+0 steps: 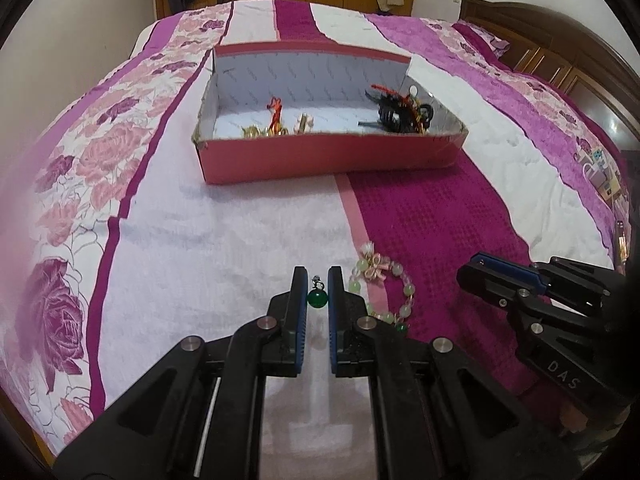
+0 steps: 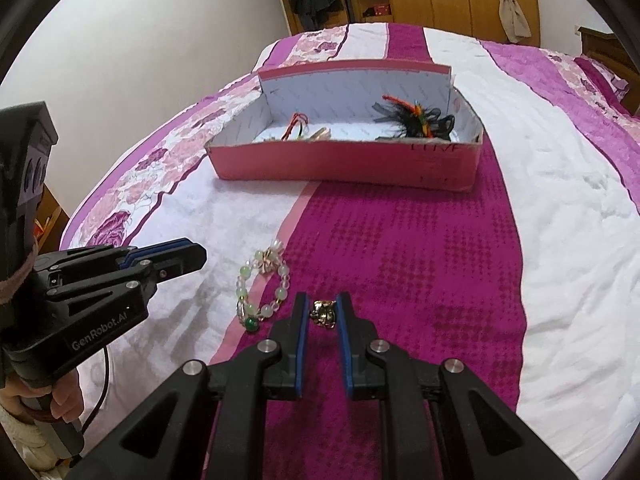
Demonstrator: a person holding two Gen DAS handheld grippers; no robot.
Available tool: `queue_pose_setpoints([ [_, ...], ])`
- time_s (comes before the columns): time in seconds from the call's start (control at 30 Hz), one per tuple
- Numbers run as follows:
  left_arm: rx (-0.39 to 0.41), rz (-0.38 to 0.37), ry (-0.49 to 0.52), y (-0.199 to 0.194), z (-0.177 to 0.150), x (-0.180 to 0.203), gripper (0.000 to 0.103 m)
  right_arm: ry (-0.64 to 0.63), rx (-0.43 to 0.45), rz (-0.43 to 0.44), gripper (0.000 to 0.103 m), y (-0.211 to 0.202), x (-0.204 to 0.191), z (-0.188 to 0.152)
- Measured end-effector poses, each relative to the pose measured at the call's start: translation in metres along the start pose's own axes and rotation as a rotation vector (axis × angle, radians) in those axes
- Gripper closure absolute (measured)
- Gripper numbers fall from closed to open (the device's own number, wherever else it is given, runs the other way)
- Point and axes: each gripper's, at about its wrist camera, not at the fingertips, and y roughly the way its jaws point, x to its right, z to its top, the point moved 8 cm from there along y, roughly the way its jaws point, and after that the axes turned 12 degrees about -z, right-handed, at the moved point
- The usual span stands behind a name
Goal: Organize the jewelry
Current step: 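Carry the earring and charm into the shoebox with both tools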
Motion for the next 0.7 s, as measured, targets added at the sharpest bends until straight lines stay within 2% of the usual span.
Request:
queue_pose_setpoints([
  [0.27, 0.090, -0.001, -0.008, -0.008, 0.026, 0.000, 0.102, 0.003, 0.064, -0.017, 0.088, -0.008, 0.007, 0.022],
  [0.7, 0.174, 0.004, -0.007, -0.011, 0.063, -0.002, 0.102, -0.001, 0.161, -0.035, 0.088, -0.016, 0.007, 0.064],
])
